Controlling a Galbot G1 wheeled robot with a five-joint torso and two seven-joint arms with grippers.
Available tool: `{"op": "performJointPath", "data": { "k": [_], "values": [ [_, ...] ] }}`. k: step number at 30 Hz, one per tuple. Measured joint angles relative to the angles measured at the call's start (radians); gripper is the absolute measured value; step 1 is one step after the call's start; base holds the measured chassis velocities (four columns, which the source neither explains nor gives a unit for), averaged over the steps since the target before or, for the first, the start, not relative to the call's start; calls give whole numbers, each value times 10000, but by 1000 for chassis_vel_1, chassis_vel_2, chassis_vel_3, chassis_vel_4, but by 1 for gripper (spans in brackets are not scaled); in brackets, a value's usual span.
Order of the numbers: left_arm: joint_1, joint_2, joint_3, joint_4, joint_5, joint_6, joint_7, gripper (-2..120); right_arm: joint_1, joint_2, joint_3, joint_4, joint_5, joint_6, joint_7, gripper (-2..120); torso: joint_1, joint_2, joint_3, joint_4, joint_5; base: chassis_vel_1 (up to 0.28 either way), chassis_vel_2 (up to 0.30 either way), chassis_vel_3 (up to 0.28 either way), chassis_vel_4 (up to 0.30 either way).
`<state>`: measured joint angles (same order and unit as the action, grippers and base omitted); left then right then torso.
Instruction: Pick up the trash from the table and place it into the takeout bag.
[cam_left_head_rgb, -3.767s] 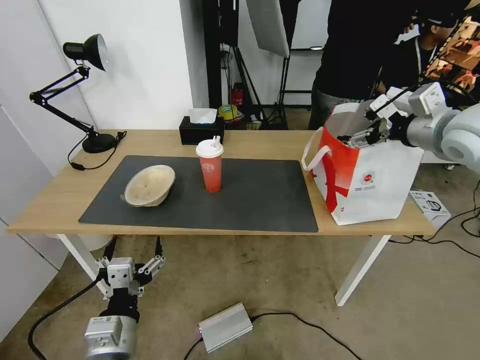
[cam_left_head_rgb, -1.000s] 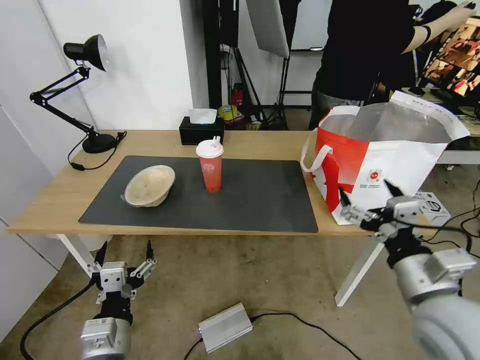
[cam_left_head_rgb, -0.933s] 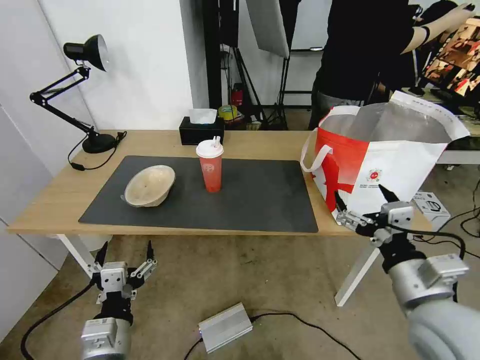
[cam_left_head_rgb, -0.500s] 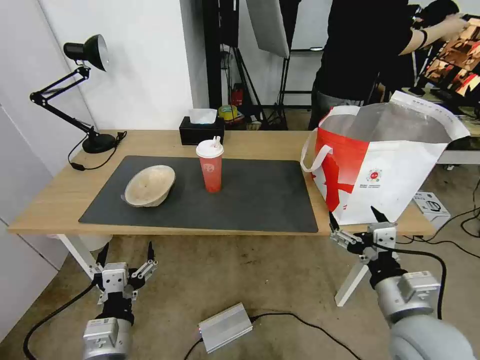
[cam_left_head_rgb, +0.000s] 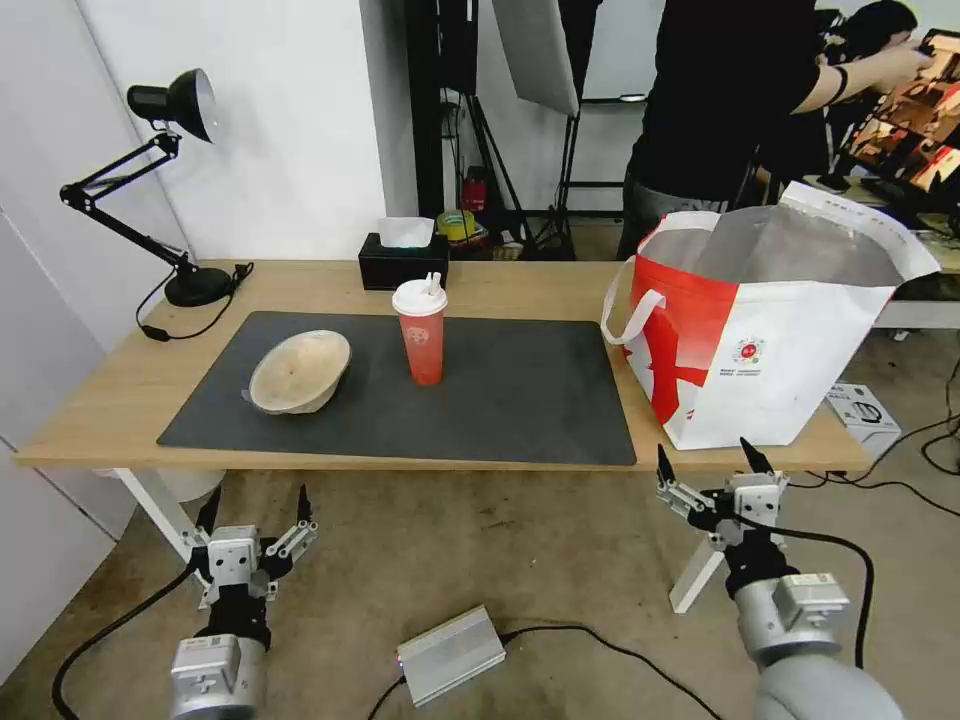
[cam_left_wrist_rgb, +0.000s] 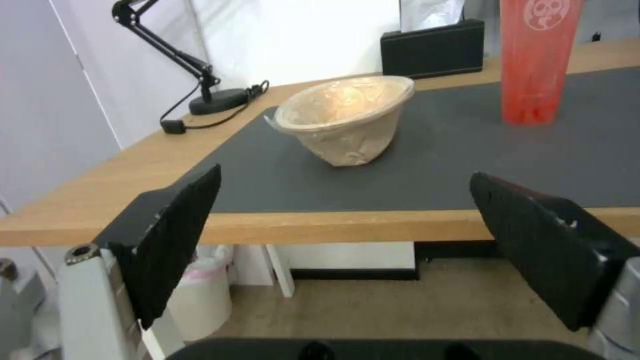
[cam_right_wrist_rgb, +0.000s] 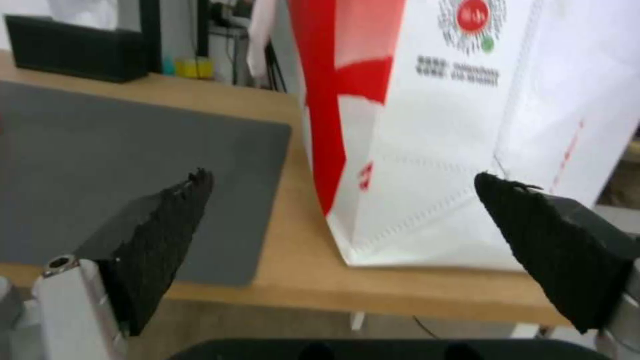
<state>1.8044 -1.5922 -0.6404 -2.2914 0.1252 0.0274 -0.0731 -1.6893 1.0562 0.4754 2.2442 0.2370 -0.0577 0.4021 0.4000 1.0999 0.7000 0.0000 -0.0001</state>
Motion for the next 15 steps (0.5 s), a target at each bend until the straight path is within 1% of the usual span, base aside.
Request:
{"op": "performJointPath", "data": {
  "k": [4, 15],
  "values": [
    [-2, 1, 7, 34, 6, 0, 0, 100, -83, 81, -231, -205, -31, 109, 279, 100, 0, 0, 0, 0, 1, 0, 0, 0, 0],
    [-6, 8, 0, 47, 10, 0, 0, 100, -127, 273, -633, -553, -98, 203, 584, 100, 0, 1, 0, -1, 1, 0, 0, 0, 0]
  ]
}}
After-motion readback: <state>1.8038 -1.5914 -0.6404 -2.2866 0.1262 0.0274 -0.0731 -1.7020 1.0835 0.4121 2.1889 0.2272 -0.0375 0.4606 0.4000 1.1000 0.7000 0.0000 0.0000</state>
